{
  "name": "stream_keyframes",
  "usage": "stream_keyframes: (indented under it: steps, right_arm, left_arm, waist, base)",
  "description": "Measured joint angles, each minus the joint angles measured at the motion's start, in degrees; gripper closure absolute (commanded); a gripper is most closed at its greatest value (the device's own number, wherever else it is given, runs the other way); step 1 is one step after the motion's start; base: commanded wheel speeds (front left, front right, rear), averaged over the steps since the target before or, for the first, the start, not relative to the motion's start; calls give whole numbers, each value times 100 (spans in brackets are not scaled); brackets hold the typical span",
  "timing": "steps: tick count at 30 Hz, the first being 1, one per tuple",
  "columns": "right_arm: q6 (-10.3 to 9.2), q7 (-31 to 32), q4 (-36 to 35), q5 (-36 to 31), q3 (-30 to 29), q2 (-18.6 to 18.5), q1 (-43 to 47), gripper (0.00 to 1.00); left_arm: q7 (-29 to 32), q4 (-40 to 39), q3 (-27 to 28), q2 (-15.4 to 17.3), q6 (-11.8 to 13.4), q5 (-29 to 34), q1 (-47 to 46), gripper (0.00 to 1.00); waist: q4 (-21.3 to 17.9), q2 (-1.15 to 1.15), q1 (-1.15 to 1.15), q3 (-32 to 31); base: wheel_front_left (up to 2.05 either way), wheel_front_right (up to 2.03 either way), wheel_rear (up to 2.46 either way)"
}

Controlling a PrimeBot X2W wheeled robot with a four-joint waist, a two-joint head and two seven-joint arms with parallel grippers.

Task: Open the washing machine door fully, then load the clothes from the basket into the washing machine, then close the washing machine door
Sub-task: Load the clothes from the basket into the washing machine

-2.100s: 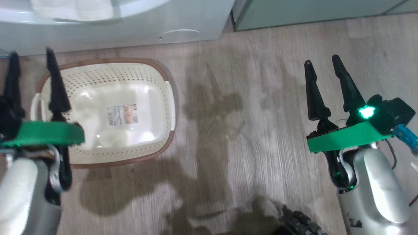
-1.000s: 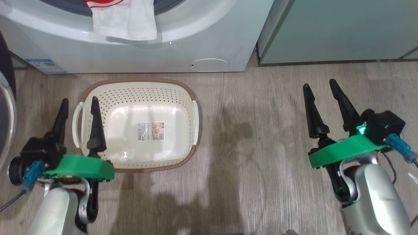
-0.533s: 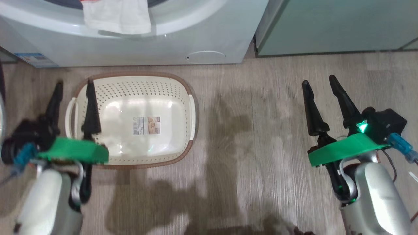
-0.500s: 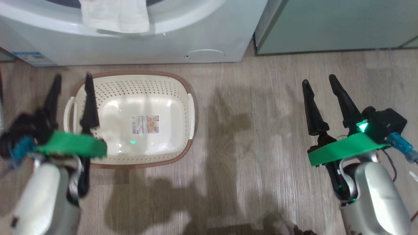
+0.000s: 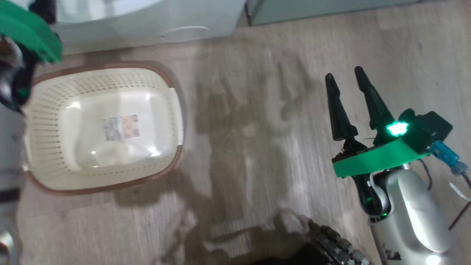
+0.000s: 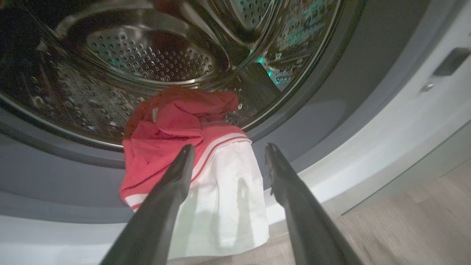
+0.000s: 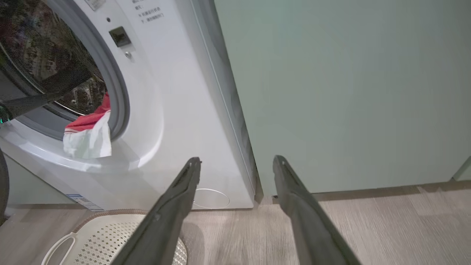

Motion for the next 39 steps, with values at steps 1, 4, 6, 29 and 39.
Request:
stream_keyframes:
  steps: [1,4,6,29,39]
  right_arm:
    - [0,-34,36,46,45,1,-13,0]
    - [0,-82,146,201,177,0,-98,0]
    - [0,-105,178,294,253,1,-168,0]
    - [0,-120,-21,727,474,2,-503,0]
    - [0,-120,-103,845,564,3,-539,0]
  left_arm:
    - [158,163,-27,59,-52,-8,-189,0]
    - [592,635,-90,223,-160,-59,-692,0]
    - [851,889,-122,333,-189,-70,-962,0]
    - [4332,1693,-638,1384,-100,74,-2597,100]
    - [3375,1176,-697,1601,209,463,-2757,100]
  waist:
    - [-72,0,0,57]
    - [-293,0,0,223]
    - [-429,0,0,330]
    - [-1004,0,-1,1011]
    - [-1119,0,-1,1115]
  base:
    - [0,0,0]
    - [0,0,0]
    - [0,0,0]
    - [0,0,0]
    - [0,0,0]
